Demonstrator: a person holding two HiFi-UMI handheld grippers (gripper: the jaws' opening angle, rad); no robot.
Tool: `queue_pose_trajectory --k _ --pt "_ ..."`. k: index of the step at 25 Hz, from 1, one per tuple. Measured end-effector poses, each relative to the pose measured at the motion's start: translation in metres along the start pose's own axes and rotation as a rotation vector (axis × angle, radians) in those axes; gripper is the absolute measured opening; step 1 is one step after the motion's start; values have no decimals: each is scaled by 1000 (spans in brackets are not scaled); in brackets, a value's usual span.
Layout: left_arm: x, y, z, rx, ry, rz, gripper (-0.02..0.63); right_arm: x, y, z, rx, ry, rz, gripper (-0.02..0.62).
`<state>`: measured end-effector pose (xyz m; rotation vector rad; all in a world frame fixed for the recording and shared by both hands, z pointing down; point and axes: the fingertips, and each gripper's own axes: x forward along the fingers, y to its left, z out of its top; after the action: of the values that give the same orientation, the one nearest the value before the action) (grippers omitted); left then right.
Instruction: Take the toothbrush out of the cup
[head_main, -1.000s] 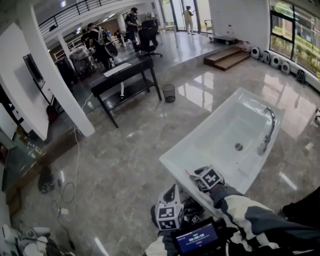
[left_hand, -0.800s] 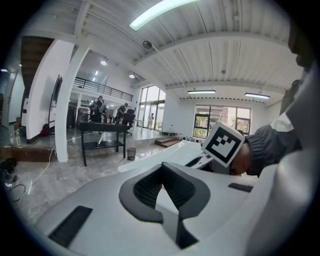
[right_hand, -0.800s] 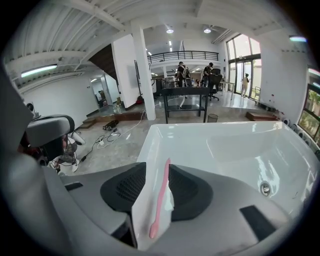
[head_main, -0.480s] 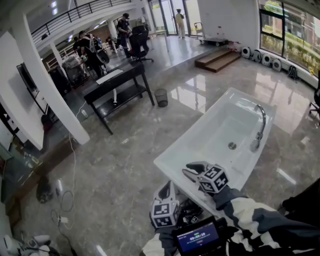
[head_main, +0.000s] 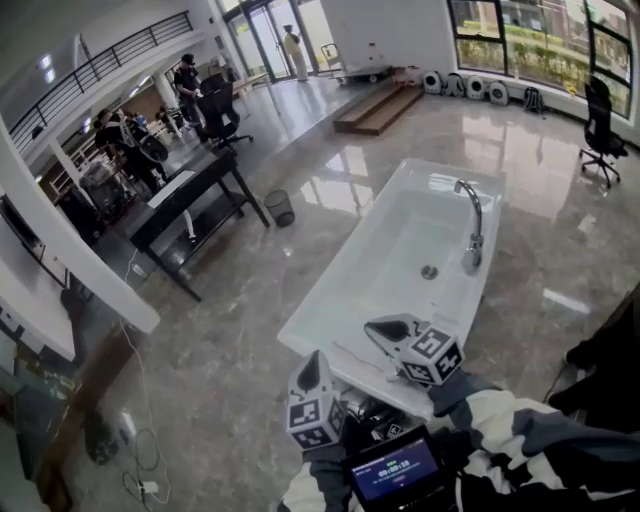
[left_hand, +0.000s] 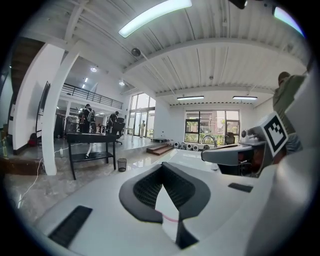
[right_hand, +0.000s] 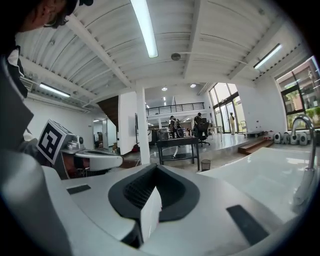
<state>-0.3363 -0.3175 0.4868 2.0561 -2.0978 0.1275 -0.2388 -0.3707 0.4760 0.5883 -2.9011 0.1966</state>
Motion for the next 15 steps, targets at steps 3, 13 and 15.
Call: queue_pose_trajectory --k 3,13,15 --pt "4 -10 0 8 -4 -22 5 -11 -8 -5 -9 14 -44 6" --pt "5 -22 5 40 -21 -52 5 -23 -8 -3 -12 11 -88 6" --pt "4 -23 1 38 -16 -52 5 -25 -8 -4 -15 14 -92 6"
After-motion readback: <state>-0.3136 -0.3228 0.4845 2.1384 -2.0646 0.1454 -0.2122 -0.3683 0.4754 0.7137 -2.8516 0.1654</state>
